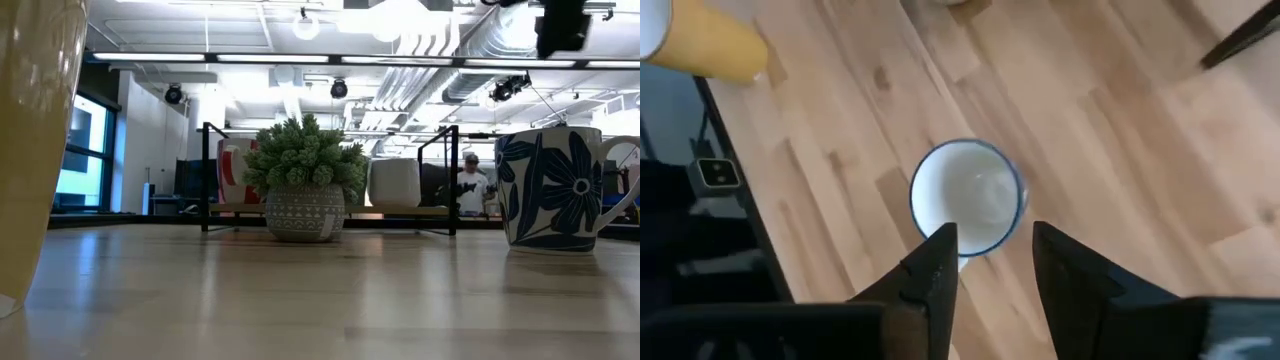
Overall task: Place coffee mugs
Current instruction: Put the yellow mug on the shelf
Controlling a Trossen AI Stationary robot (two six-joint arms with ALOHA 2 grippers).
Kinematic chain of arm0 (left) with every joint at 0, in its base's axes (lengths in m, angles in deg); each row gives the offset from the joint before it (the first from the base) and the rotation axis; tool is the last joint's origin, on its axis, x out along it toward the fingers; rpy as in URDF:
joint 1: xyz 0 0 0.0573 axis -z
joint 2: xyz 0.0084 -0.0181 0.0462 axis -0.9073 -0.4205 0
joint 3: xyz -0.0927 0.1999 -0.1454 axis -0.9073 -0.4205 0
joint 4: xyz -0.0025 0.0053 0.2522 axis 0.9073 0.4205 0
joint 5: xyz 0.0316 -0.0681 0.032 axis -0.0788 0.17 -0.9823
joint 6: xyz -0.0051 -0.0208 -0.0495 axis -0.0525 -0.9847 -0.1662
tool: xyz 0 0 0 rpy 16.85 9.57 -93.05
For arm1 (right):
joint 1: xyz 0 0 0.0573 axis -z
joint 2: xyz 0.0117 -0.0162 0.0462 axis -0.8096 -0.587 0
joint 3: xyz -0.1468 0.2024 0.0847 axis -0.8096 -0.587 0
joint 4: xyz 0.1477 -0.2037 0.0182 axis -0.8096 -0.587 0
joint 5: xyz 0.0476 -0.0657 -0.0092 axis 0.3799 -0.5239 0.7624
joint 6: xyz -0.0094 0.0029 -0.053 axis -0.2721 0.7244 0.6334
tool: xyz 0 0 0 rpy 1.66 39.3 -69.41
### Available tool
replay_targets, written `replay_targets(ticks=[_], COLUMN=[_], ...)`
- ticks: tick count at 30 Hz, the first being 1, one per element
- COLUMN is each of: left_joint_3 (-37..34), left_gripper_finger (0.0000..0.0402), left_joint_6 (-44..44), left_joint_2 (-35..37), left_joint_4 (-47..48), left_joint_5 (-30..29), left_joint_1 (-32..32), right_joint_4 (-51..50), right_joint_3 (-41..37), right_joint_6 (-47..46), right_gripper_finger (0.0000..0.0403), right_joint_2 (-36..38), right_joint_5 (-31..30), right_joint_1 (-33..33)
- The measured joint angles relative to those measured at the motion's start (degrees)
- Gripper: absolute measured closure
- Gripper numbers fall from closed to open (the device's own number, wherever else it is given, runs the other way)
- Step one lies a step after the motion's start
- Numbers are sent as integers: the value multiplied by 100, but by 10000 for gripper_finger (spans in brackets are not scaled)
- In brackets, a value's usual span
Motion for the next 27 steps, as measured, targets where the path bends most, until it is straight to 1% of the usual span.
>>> replay_targets(ticks=[3,7,8,10,12,14,16,18,20,25,27], left_joint_3=[0,0,0,0,0,-1,0,-2,-2,0,-2], left_gripper_finger=[211,211,211,211,211,210,207,204,200,197,197], left_joint_6=[0,0,1,-69,-371,-633,-906,-1256,-1548,-1634,-1636], left_joint_2=[0,0,0,0,0,0,0,0,0,-57,-163], left_joint_4=[-1,-6,-16,-52,3,62,119,118,-118,-1415,-1895], left_joint_5=[-18,-44,-42,-23,120,508,842,931,880,262,117], left_joint_1=[-7,-78,-98,-131,-159,-202,-212,-212,-212,-219,-273], right_joint_4=[478,1258,1425,1572,1516,1388,1370,1354,1360,1362,1370], right_joint_3=[-637,-1433,-1602,-1872,-2093,-2296,-2446,-2535,-2558,-2558,-2558], right_joint_6=[-308,-205,-220,-222,-349,-436,-436,-385,-207,236,334], right_gripper_finger=[292,292,292,292,292,292,292,292,292,292,292], right_joint_2=[374,666,669,671,639,629,632,632,634,636,636], right_joint_5=[-14,-17,83,527,837,1059,1123,1013,852,128,-137], right_joint_1=[-152,-165,-150,-123,-149,-221,-316,-386,-420,-425,-425])
